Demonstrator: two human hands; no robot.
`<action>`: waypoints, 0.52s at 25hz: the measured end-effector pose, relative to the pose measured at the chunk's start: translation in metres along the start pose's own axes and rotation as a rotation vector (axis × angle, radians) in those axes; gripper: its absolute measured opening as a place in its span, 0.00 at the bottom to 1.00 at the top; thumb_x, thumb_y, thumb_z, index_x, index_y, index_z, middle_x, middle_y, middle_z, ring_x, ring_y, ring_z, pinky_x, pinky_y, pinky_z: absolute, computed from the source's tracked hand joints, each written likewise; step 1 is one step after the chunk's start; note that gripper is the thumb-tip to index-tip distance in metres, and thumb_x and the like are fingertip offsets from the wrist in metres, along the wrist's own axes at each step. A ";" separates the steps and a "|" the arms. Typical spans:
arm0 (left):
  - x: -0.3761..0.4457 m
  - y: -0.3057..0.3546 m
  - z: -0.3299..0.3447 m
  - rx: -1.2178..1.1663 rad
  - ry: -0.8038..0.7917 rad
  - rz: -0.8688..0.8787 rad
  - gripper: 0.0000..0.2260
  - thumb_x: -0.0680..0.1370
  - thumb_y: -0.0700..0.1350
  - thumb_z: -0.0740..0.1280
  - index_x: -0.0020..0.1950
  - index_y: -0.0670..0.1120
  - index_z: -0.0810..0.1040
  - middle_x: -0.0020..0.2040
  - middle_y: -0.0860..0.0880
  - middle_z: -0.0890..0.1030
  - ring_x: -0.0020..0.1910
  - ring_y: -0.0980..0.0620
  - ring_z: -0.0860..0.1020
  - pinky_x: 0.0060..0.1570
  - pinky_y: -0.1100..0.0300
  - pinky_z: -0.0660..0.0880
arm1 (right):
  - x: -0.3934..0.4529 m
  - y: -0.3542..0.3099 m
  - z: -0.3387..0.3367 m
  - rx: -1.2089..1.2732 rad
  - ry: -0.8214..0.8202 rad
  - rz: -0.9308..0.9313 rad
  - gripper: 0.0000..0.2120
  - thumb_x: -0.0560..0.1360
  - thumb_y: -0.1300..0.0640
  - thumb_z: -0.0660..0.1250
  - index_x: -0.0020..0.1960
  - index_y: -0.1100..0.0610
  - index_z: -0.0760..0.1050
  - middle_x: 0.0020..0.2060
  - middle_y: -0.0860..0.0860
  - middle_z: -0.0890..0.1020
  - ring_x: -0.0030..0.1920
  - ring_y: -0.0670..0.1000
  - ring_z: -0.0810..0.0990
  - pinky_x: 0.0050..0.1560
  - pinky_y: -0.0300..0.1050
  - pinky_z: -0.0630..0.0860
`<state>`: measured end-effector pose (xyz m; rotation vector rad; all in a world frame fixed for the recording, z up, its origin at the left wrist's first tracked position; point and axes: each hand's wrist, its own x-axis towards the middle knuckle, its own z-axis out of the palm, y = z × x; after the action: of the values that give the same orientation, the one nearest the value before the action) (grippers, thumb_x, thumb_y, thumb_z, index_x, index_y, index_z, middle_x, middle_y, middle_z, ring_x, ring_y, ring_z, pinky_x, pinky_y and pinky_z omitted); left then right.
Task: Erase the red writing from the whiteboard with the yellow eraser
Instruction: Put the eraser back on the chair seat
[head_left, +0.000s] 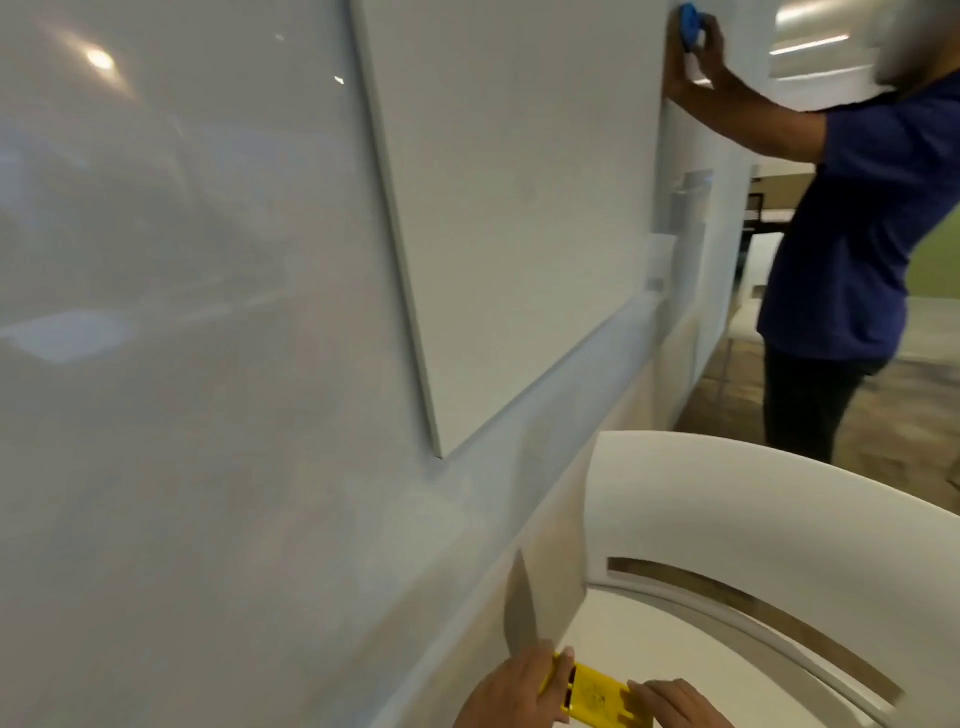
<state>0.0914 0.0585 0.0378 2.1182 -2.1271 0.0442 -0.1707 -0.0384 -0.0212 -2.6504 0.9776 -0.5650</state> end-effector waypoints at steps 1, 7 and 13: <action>0.008 0.017 0.008 -0.013 -0.010 0.038 0.18 0.71 0.70 0.74 0.58 0.67 0.84 0.69 0.65 0.72 0.41 0.69 0.82 0.38 0.76 0.77 | -0.008 0.010 -0.011 0.039 -0.053 0.087 0.17 0.84 0.36 0.46 0.70 0.36 0.61 0.49 0.28 0.73 0.45 0.30 0.74 0.54 0.25 0.69; 0.050 0.082 0.046 -0.133 -0.268 0.152 0.35 0.64 0.45 0.81 0.72 0.47 0.81 0.68 0.44 0.80 0.45 0.53 0.87 0.37 0.63 0.82 | -0.073 0.046 -0.018 0.035 -0.094 0.357 0.31 0.61 0.35 0.80 0.59 0.49 0.82 0.49 0.42 0.83 0.43 0.42 0.82 0.40 0.30 0.77; 0.069 0.146 0.091 -0.074 -0.386 0.273 0.35 0.82 0.33 0.63 0.86 0.47 0.53 0.81 0.44 0.57 0.73 0.42 0.72 0.66 0.46 0.74 | -0.103 0.083 -0.008 0.029 -0.124 0.562 0.29 0.59 0.44 0.81 0.58 0.50 0.78 0.46 0.44 0.82 0.41 0.47 0.81 0.33 0.37 0.78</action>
<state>-0.0614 -0.0192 -0.0324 1.9025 -2.5718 -0.4420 -0.2931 -0.0320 -0.0724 -2.1979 1.5685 -0.2758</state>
